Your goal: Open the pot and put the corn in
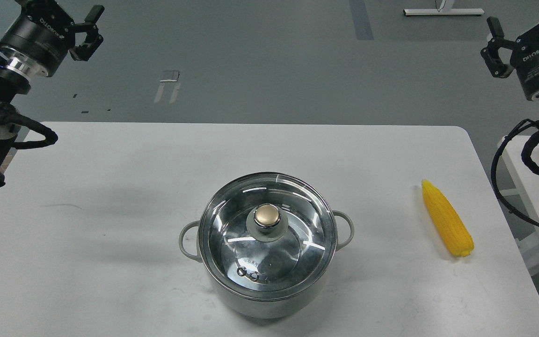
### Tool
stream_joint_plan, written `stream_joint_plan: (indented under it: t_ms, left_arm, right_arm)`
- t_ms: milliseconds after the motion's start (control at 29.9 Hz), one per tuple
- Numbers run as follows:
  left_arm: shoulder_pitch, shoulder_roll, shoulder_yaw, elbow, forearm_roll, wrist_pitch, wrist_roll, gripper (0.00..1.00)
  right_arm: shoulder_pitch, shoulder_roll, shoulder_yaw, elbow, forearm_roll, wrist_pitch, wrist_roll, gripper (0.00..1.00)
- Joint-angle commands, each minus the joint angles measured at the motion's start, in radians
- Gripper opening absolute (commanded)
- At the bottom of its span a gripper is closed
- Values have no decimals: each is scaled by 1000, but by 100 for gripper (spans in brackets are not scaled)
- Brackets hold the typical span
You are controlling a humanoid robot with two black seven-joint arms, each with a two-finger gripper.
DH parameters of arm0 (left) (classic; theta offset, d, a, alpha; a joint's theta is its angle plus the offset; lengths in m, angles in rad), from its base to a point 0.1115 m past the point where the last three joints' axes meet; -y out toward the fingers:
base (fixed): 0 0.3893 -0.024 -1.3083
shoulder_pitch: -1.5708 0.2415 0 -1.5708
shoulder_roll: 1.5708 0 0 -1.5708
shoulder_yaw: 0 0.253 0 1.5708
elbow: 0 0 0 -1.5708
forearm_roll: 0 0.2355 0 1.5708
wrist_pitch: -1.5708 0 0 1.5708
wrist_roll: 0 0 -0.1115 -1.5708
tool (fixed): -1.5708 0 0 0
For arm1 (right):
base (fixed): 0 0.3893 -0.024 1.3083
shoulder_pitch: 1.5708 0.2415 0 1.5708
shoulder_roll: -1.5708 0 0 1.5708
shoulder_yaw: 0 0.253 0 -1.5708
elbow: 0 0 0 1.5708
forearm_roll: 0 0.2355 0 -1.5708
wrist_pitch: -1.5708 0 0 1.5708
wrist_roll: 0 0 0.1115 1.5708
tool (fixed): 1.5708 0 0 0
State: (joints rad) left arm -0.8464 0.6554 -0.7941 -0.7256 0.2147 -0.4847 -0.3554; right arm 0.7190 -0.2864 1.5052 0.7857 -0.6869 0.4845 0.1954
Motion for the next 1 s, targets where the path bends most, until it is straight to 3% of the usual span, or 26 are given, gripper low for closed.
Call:
stream_joint_plan:
  t_ms: [0,502,635,669,836,970]
  left_arm:
    - [0,1,0,0,-2,8,-1,98]
    - [0,19,9,-46,5,-4,-2,97]
    - [4,123,18,-246,131,11,-4,97]
    - [4,124,18,-247,132,11,-4,97]
    - [7,240,0,-616,562,78,-8,92]
    - [7,239,6,-803,757,127,-5,92]
  right_arm:
    - [0,1,-5,0,-2,3,-1,100]
    - [-4,4,-8,17,1,0,6,100]
    - [-12,7,-8,18,1,2,10,100]
    - [-12,7,-8,18,1,2,10,100]
    - [-16,12,-8,18,1,2,12,100]
    - [-16,10,-8,18,1,2,12,100]
